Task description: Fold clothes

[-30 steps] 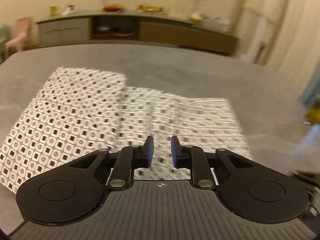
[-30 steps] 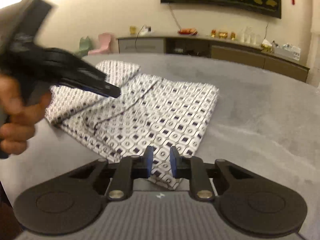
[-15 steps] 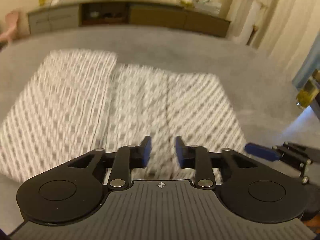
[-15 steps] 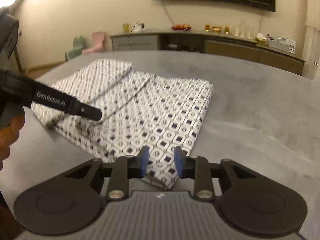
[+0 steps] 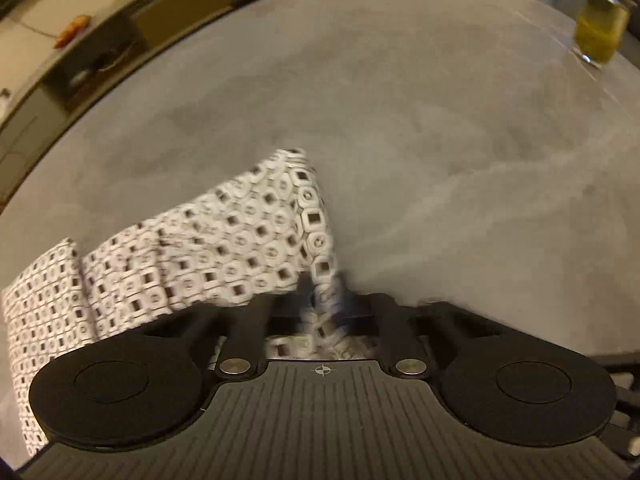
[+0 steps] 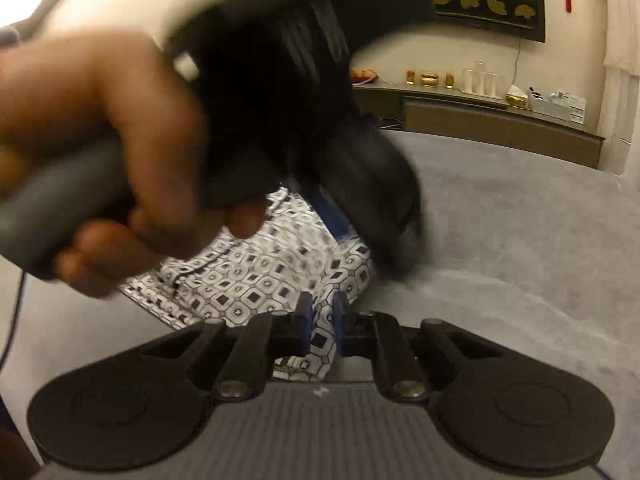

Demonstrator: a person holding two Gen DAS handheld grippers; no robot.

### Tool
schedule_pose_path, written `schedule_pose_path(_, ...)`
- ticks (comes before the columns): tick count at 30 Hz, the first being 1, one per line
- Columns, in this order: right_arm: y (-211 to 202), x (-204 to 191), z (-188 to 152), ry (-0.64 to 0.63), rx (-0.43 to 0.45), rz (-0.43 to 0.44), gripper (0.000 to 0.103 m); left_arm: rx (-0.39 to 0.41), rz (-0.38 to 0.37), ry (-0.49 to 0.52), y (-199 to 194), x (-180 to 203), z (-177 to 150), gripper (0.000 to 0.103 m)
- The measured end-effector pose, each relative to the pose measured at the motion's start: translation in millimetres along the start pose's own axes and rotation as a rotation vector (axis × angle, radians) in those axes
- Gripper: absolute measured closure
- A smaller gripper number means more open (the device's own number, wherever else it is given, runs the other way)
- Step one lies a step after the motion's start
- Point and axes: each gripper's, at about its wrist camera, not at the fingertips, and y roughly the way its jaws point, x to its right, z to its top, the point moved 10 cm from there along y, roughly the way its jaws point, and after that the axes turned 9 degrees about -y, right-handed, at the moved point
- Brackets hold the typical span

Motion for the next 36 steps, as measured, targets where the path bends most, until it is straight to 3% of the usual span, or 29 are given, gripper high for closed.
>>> schedule_pose_path(2,-4.7,-0.2,1.9,0.014,0.028,0.024,0.081,0.066,-0.017,-0.070,-18.3,-19.7,5.7,0.103)
schedule_pose_path(3,-9.3,-0.3,4.6,0.028,0.053,0.043,0.070,0.096,-0.031,-0.107,-30.7,-33.9,8.7,0.103)
schedule_pose_path(5,-22.8,-1.0,12.2,0.060,0.112,0.091,0.061,0.158,-0.076,-0.206,-63.0,-74.7,11.1,0.103)
schedule_pose_path(8,-40.4,-5.7,21.9,0.092,0.175,0.163,0.056,0.248,-0.100,-0.344,-106.6,-153.1,9.5,0.103)
schedule_pose_path(11,-39.8,-17.0,21.4,0.070,0.165,0.195,0.054,0.265,-0.052,-0.465,-111.1,-251.7,-12.4,0.103)
schedule_pose_path(15,-24.6,-34.9,17.1,0.013,0.113,0.211,0.054,0.219,0.091,-0.701,-81.4,-343.8,-82.4,0.064)
schedule_pose_path(16,-21.5,-39.1,17.5,0.001,0.105,0.214,0.054,0.206,0.128,-0.760,-74.1,-366.2,-100.6,0.059)
schedule_pose_path(18,-15.5,-47.7,18.4,-0.024,0.088,0.220,0.054,0.240,0.090,-0.886,-71.6,-376.7,-132.8,0.056)
schedule_pose_path(20,-18.1,-59.2,21.3,-0.046,0.104,0.256,0.054,0.210,0.038,-0.919,-60.9,-365.1,-155.7,0.059)
schedule_pose_path(23,-16.7,-71.7,21.5,-0.077,0.101,0.286,0.054,0.207,0.026,-0.866,-53.0,-332.9,-166.6,0.060)
schedule_pose_path(24,-15.4,-75.1,20.9,-0.087,0.096,0.291,0.054,0.210,-0.006,-0.853,-54.1,-317.4,-164.1,0.064)
schedule_pose_path(26,-12.2,-74.2,18.8,-0.095,0.082,0.256,0.054,0.214,-0.076,-0.829,-57.2,-285.4,-158.0,0.059)
schedule_pose_path(32,-4.1,-4.5,19.3,0.091,0.066,0.065,0.054,0.228,-0.284,-0.751,-69.4,-189.3,-141.2,0.064)
schedule_pose_path(34,-8.1,18.9,14.7,0.185,0.075,0.033,0.054,0.232,-0.353,-0.724,-74.3,-157.2,-136.0,0.064)
schedule_pose_path(36,-12.9,32.3,11.0,0.286,0.083,0.076,0.053,0.251,-0.390,-0.741,-76.9,-146.0,-129.3,0.064)
